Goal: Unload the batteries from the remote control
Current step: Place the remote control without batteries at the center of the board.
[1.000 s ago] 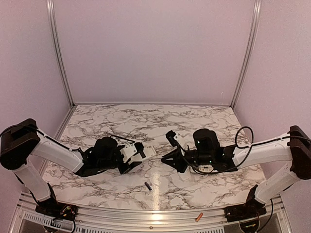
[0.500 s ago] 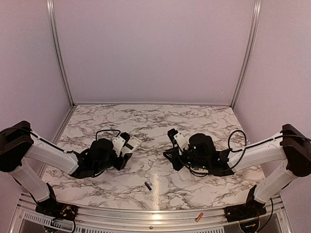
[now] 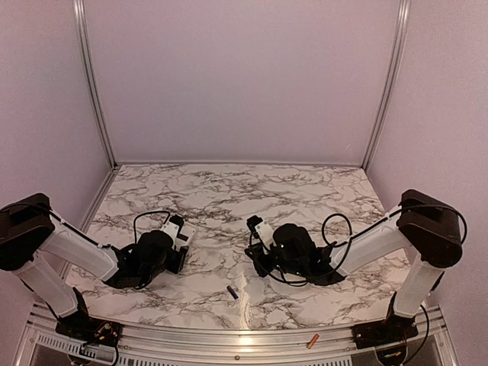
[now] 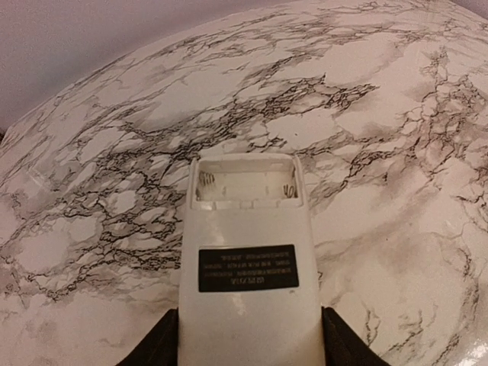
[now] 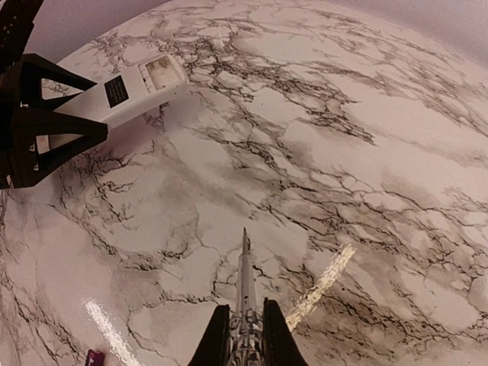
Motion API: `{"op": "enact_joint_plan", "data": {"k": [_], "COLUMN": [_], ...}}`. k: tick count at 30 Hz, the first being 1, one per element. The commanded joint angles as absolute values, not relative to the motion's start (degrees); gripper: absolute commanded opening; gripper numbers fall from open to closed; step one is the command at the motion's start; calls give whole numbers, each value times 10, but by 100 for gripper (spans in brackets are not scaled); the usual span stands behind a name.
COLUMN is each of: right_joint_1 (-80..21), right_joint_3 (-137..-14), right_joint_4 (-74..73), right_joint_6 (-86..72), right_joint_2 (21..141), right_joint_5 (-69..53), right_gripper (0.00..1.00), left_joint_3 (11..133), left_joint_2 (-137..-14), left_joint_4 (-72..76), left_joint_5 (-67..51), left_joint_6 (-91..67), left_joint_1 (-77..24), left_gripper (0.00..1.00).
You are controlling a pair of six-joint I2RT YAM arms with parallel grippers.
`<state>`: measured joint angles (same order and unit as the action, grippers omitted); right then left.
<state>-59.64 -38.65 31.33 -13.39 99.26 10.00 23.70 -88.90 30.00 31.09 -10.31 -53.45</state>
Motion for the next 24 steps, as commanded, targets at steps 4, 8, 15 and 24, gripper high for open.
{"op": "enact_joint_plan", "data": {"k": [4, 8, 15, 24], "right_joint_1": [-604, -604, -604, -604], "right_joint_3": [-423, -443, -477, -504], "right_joint_4": [375, 385, 388, 382], "right_joint_6": [-132, -128, -110, -101], "right_joint_2": [1045, 1076, 1122, 1150], "right_joint_5": [107, 95, 92, 82], "right_gripper": [0, 0, 0, 0], "left_joint_3": [218, 213, 200, 200], "left_joint_2": [-916, -918, -928, -926], "left_joint_4": [328, 329, 350, 350], "left_joint_5": [345, 347, 341, 329], "left_joint_6": [-142, -158, -170, -168], "left_joint_1": [-532, -532, -532, -532], "left_gripper": [0, 7, 21, 62]}}
